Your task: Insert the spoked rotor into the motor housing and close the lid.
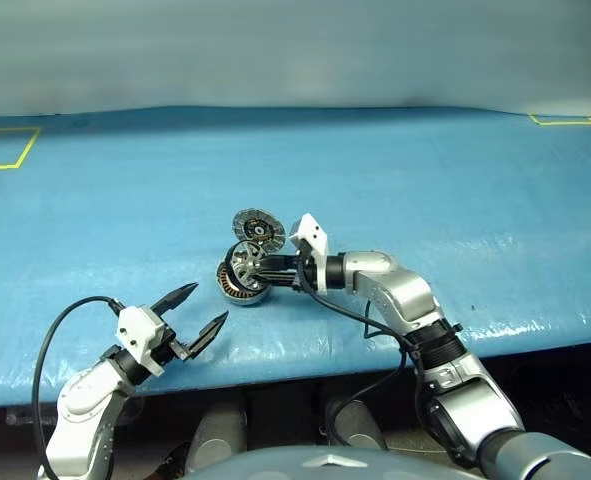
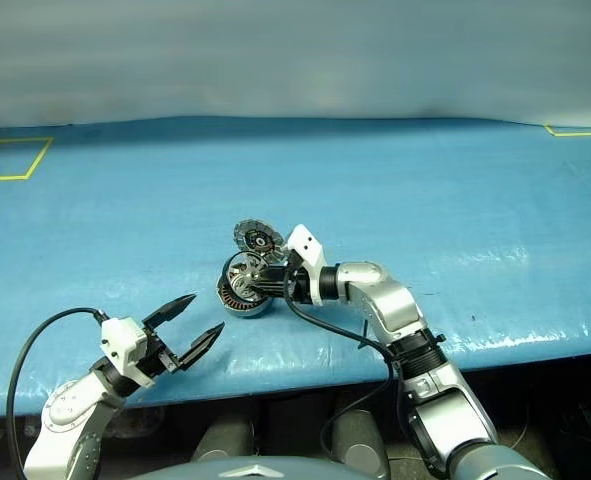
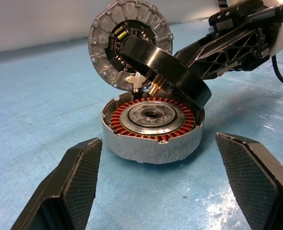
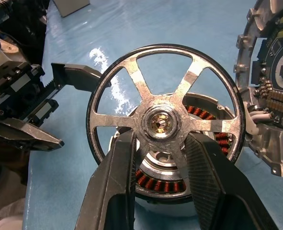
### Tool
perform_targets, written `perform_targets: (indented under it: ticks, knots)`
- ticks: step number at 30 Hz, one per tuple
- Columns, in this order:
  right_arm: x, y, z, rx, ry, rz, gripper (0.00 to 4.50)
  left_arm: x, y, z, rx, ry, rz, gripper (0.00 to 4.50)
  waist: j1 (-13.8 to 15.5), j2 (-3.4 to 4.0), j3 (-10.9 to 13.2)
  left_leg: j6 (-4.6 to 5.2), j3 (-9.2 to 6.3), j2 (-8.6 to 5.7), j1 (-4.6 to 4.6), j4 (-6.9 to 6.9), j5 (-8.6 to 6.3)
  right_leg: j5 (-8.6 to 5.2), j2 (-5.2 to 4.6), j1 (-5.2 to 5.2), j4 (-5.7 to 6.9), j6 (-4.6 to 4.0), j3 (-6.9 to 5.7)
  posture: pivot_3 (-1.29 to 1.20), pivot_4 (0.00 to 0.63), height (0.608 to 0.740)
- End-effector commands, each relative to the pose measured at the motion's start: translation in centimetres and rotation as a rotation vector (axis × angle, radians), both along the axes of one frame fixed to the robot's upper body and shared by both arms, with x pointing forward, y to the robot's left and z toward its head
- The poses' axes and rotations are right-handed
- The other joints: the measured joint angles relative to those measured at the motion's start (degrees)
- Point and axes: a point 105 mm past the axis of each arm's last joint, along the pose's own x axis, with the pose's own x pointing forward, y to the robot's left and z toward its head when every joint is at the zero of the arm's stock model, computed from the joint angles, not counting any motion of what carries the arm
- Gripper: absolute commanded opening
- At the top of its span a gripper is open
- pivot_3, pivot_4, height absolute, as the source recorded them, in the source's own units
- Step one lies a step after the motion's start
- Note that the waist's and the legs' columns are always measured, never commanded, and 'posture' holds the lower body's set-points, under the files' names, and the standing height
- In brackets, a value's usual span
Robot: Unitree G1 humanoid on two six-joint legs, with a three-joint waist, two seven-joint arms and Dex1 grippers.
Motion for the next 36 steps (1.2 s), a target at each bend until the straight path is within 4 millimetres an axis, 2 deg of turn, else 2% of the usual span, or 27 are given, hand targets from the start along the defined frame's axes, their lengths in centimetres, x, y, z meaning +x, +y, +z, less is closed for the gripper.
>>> perform_targets:
  ticks: [1, 12, 17, 32, 35, 36]
  knots:
    - [0.14, 0.54, 1.03, 0.006, -0.053, 0.016, 1.17, -0.07, -0.03, 0.52, 0.008, -0.032, 0.004, 4.14, -0.1, 0.0, 0.0, 0.0, 0.0, 0.0, 0.0, 0.0, 0.0, 0.0, 0.0, 0.0, 0.0, 0.0, 0.0, 0.0, 0.15, 0.74]
    - [0.24, 0.73, 0.67, -0.013, -0.051, 0.009, 1.17, -0.07, 0.11, 0.47, 0.016, -0.03, 0.006, 4.14, -0.2, 0.0, 0.0, 0.0, 0.0, 0.0, 0.02, 0.03, 0.0, 0.0, 0.0, -0.01, 0.09, -0.01, 0.0, 0.0, 0.15, 0.74]
    - [0.36, 0.75, 0.81, -0.02, -0.076, 0.006, 2.73, -0.05, 0.22, 0.44, 0.023, -0.029, 0.011, 4.14, -0.2, 0.0, 0.0, 0.0, 0.0, 0.0, 0.02, 0.03, 0.0, -0.01, 0.0, -0.02, 0.09, -0.01, 0.0, 0.0, 0.15, 0.74]
    - [0.28, 0.9, 1.41, 0.015, -0.075, -0.001, 2.73, -0.14, 0.29, 0.41, 0.022, -0.027, 0.018, 4.14, -0.2, 0.01, 0.0, 0.0, 0.0, 0.0, 0.02, 0.02, 0.0, -0.01, 0.0, -0.03, 0.09, -0.01, 0.0, 0.0, 0.15, 0.74]
    - [0.41, 0.8, 1.33, 0.018, -0.069, -0.021, 2.11, -0.08, 0.28, 0.54, 0.017, -0.031, 0.022, 4.14, -0.2, 0.01, 0.0, 0.0, 0.0, 0.0, 0.02, 0.02, 0.0, -0.01, 0.0, -0.03, 0.09, -0.01, 0.0, 0.0, 0.15, 0.74]
    - [0.54, 0.67, 1.31, 0.017, -0.068, -0.033, 1.72, -0.07, 0.3, 0.54, 0.016, -0.032, 0.024, 4.14, -0.2, 0.01, 0.0, 0.0, 0.0, 0.0, 0.02, 0.02, 0.0, -0.01, 0.0, -0.03, 0.09, -0.01, 0.0, 0.0, 0.15, 0.74]
